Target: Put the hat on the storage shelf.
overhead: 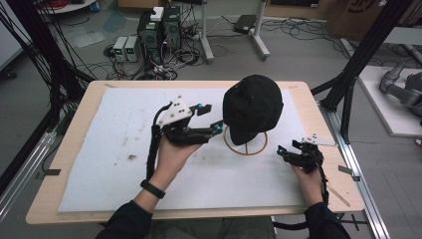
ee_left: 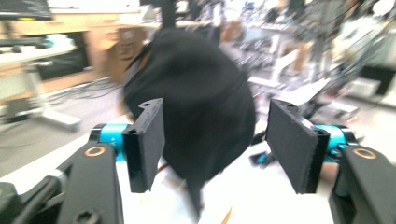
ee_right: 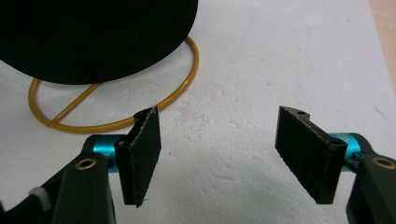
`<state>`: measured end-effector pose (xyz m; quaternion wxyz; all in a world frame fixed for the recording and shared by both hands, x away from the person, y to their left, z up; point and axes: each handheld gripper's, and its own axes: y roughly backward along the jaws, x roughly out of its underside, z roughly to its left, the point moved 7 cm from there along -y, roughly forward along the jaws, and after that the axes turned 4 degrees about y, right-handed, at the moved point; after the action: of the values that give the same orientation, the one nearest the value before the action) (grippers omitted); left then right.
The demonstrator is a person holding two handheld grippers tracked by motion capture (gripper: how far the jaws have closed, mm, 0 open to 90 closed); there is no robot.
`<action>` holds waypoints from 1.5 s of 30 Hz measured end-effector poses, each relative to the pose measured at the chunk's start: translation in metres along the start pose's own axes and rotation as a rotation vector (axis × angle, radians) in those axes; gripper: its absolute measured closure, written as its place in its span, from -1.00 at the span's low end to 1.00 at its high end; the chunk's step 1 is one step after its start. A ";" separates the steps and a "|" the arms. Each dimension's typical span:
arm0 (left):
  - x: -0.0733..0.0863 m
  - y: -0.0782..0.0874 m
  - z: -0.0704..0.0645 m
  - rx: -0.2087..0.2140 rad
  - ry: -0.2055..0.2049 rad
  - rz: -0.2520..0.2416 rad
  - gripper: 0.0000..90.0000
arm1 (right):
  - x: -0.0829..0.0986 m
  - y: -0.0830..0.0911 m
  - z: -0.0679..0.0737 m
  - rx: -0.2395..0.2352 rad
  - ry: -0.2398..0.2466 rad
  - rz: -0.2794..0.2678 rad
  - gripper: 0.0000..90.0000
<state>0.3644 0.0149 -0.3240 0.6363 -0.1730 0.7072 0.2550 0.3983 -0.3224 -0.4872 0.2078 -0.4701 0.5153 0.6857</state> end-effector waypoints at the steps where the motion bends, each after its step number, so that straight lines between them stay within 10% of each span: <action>1: 0.008 0.008 0.004 -0.024 -0.007 0.012 -0.25 | 0.000 0.000 0.000 0.000 0.003 0.000 -0.32; 19: 0.135 0.115 0.086 -0.277 0.081 0.172 -0.44 | 0.001 -0.001 0.004 -0.020 0.038 0.010 -0.43; 34: 0.165 0.129 0.112 -0.339 0.196 0.192 -0.46 | 0.002 -0.004 0.005 -0.047 0.035 0.037 -0.47; 45: 0.166 0.129 0.112 -0.348 0.197 0.191 -0.54 | 0.002 -0.004 0.006 -0.050 0.047 0.043 -0.47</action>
<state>0.3604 0.1980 -0.4769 0.4976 -0.2365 0.7246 0.4140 0.3976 -0.3159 -0.4911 0.1690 -0.4799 0.5130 0.6914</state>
